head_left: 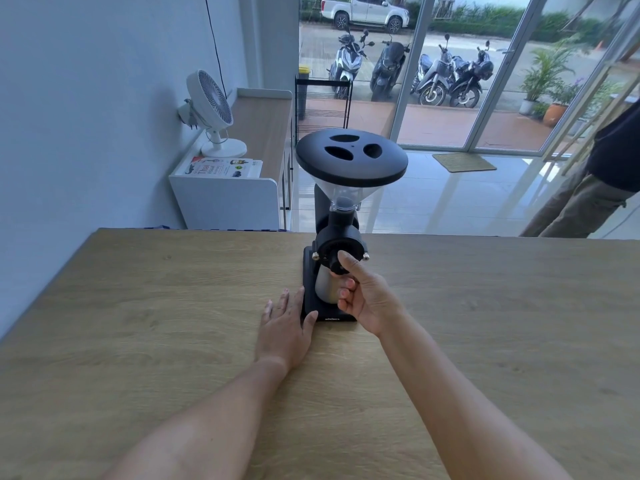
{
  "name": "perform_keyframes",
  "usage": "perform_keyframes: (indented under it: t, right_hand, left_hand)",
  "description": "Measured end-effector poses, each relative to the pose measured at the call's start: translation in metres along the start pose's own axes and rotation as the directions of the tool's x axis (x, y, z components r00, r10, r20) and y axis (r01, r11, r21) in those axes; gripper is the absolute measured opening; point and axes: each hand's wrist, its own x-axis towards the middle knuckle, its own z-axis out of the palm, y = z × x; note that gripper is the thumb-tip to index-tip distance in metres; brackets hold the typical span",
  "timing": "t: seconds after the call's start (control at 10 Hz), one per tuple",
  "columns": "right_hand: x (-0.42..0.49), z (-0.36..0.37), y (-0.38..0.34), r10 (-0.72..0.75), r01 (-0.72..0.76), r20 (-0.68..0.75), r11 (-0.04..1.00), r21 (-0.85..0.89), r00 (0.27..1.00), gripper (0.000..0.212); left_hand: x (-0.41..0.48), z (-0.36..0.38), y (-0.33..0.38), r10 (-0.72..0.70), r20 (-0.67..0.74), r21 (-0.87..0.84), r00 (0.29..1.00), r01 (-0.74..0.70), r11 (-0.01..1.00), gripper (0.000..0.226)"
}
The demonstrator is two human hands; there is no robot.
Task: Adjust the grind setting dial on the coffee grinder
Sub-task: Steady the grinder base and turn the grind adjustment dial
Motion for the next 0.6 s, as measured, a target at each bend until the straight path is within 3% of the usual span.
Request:
perform_keyframes:
  t: [0.4, 0.6]
  right_hand:
    - [-0.0012, -0.0002, 0.0005, 0.003, -0.003, -0.027, 1.000, 0.003, 1.000, 0.061]
    - [-0.0080, 0.0004, -0.0057, 0.008, -0.009, -0.013, 0.997, -0.082, 1.000, 0.068]
  left_hand:
    - [-0.0006, -0.0038, 0.0020, -0.002, 0.010, 0.005, 1.000, 0.002, 1.000, 0.065]
    - [0.0009, -0.0077, 0.0015, -0.016, 0.077, -0.055, 0.997, 0.020, 0.998, 0.064]
